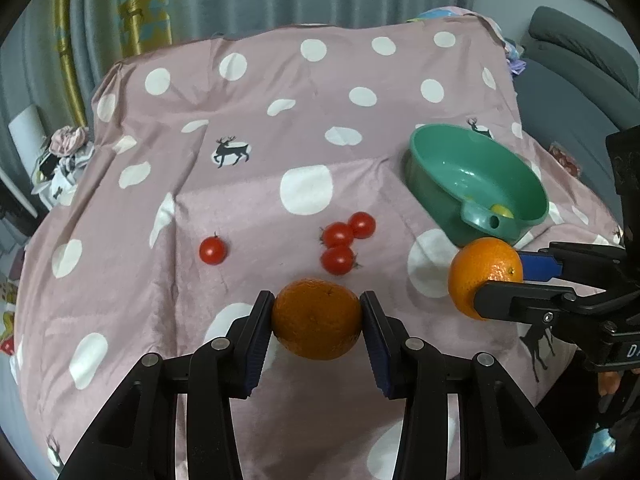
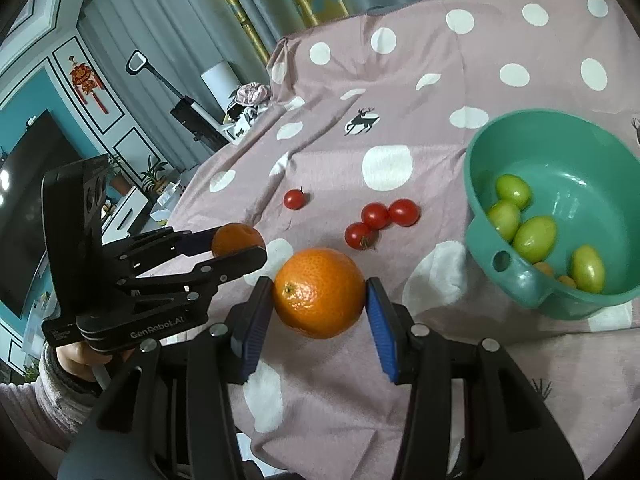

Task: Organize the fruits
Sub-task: 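Carry both oranges over the green bowl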

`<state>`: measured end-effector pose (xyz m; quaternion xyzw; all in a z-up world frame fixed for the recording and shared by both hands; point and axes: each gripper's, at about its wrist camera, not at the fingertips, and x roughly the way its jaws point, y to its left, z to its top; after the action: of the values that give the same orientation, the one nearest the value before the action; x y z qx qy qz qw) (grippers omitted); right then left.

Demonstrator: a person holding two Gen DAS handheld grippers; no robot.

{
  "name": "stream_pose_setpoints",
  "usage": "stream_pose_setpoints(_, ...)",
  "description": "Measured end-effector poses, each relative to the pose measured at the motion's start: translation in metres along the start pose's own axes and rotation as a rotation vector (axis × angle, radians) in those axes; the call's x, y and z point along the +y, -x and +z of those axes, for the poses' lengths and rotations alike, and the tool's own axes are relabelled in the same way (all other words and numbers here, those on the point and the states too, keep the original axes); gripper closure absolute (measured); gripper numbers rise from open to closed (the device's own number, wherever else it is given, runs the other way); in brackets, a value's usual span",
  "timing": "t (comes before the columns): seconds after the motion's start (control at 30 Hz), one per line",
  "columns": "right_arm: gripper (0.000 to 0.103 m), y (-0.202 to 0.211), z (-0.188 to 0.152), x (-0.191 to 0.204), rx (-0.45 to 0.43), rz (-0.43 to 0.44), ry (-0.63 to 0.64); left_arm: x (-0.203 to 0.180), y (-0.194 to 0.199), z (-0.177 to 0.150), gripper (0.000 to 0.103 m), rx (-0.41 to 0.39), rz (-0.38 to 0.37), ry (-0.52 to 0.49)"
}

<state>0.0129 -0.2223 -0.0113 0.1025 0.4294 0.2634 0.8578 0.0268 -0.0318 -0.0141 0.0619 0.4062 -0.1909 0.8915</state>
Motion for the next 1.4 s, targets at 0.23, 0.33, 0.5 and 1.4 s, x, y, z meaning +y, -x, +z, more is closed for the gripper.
stream_pose_setpoints(0.23,0.056,0.012,-0.001,0.004,-0.036,0.009,0.02,-0.011,0.005,0.006,0.059,-0.02,0.007,-0.021)
stream_pose_setpoints(0.33,0.056,0.015,-0.003,0.001,-0.044,0.011,0.012,-0.016,0.006,0.009,0.059,-0.028,0.009,-0.029)
stream_pose_setpoints(0.5,0.056,0.02,-0.006,-0.004,-0.057,0.013,-0.005,-0.024,0.007,0.012,0.059,-0.034,0.012,-0.046)
stream_pose_setpoints(1.4,0.056,0.085,0.007,-0.069,-0.257,-0.072,-0.15,-0.009,0.021,0.066,0.059,-0.121,-0.018,-0.006)
